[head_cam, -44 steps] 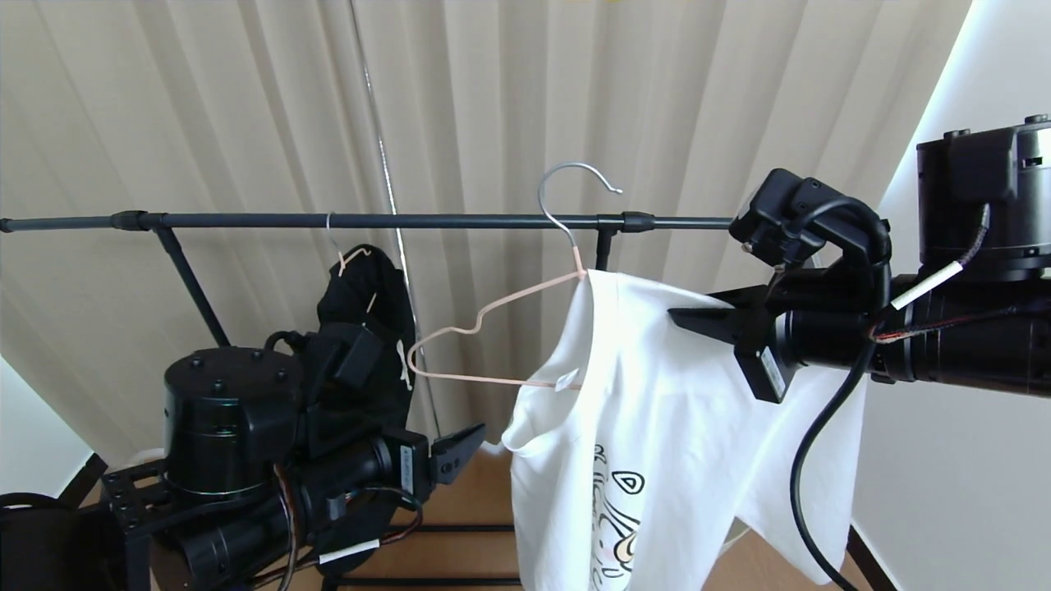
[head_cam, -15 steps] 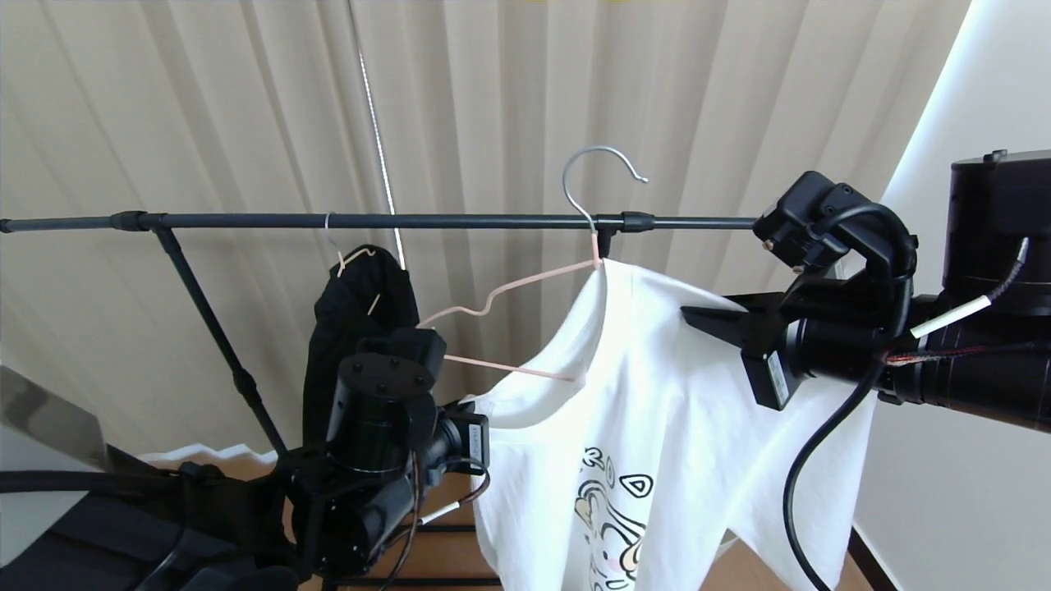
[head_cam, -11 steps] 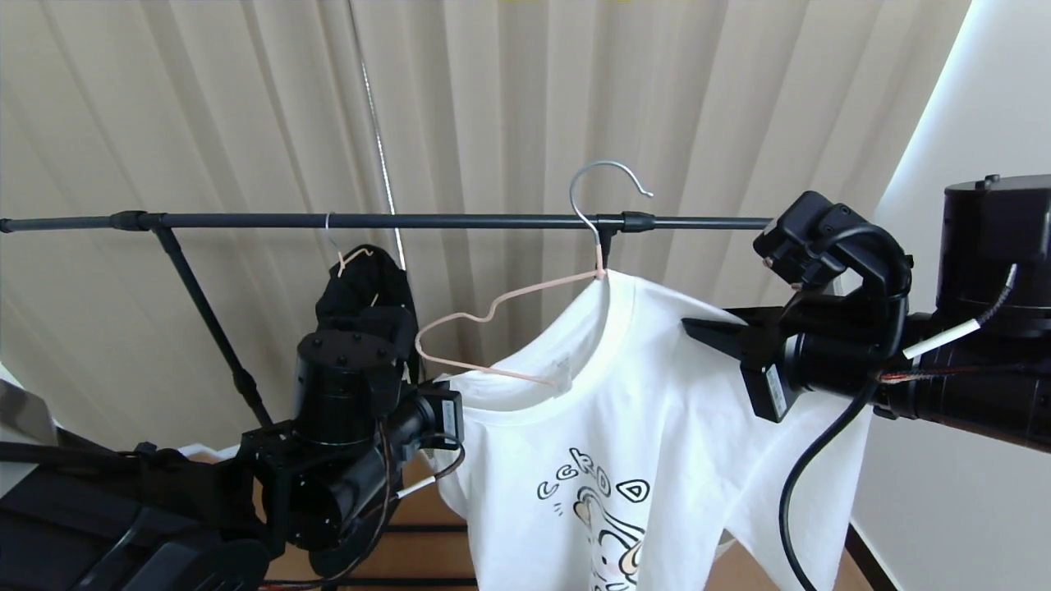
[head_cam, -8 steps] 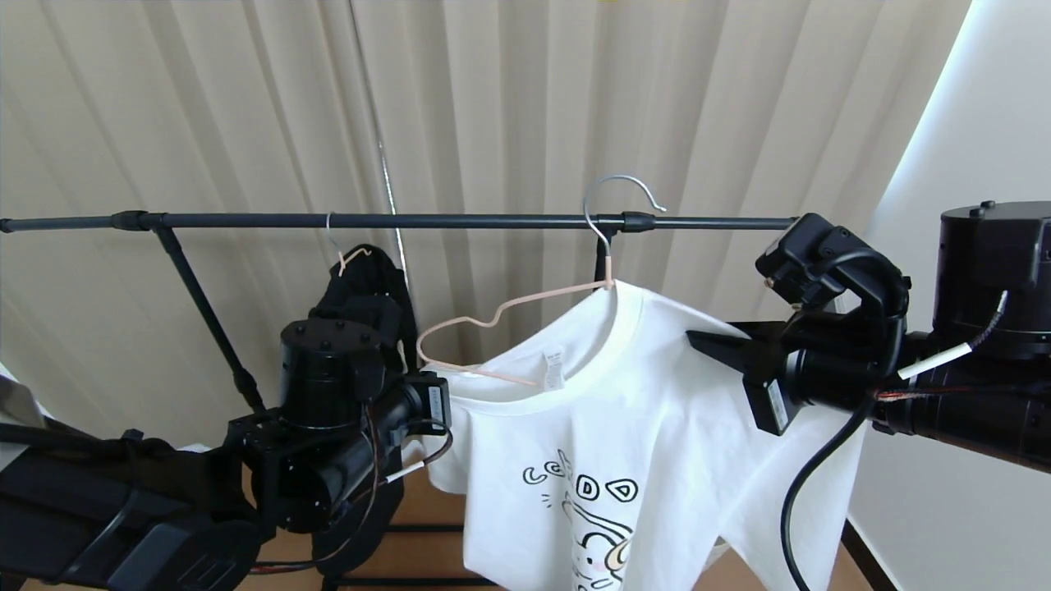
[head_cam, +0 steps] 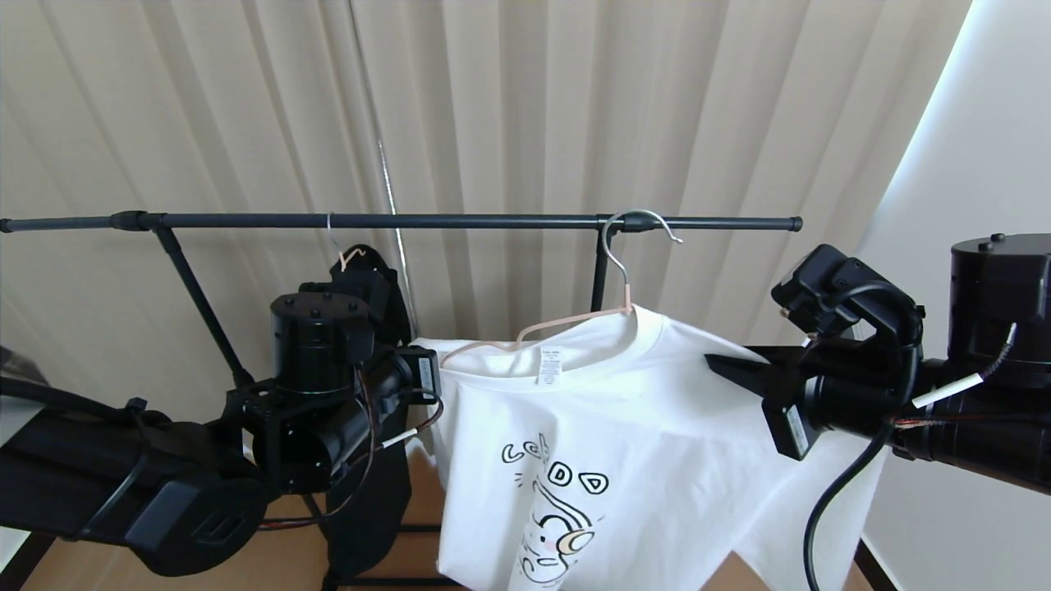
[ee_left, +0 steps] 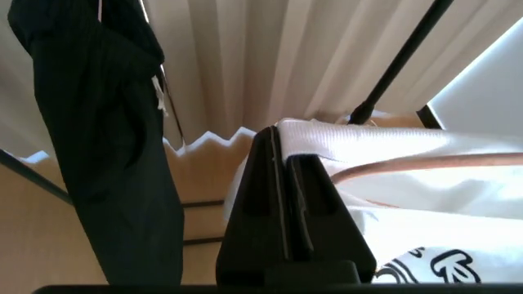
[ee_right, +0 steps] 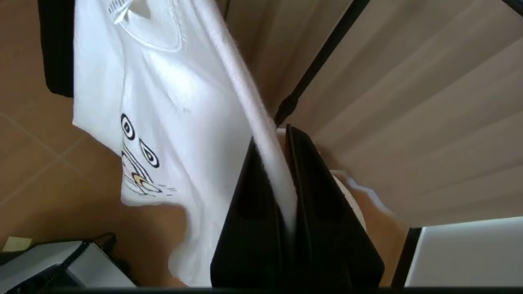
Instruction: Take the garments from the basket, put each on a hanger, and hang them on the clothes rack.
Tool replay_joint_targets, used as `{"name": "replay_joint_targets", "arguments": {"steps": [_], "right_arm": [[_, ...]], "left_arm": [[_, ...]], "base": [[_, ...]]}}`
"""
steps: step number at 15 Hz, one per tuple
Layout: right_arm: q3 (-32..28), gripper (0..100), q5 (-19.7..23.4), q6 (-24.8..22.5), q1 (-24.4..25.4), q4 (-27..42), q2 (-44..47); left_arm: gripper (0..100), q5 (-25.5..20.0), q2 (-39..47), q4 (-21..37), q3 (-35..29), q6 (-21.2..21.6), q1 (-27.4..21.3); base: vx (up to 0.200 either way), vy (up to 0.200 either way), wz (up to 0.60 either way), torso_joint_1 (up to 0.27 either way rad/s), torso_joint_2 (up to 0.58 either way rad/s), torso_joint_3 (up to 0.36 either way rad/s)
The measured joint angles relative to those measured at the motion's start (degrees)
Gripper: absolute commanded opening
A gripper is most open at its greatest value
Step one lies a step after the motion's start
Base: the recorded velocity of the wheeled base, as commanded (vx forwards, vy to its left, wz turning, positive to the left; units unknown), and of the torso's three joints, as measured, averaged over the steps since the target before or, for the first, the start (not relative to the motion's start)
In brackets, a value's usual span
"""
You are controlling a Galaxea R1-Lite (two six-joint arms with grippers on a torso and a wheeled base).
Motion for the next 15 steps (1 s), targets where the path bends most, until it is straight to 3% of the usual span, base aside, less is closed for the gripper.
{"name": "replay_joint_targets", "arguments": {"steps": [4, 11, 15], "right_arm": [[0.7, 0, 0.0, 0.0, 0.0, 0.0, -0.8], [2.3, 0, -1.1, 1.6, 1.4, -6.2, 1.9], [2.6, 0, -1.1, 3.2, 1.9, -7.4, 3.2]], "left_arm": [[0, -0.1, 0.0, 0.1, -1.9, 1.5, 0.4], [0, 0.2, -2.5, 0.8, -4.8, 11.0, -4.9], [0, 0.5, -3.2, 5.7, -7.5, 11.8, -7.1]], "base": [[0.0, 0.0, 0.0, 0.0, 0.0, 0.0], [0.0, 0.0, 0.0, 0.0, 0.0, 0.0], [0.0, 0.0, 0.0, 0.0, 0.0, 0.0]]}}
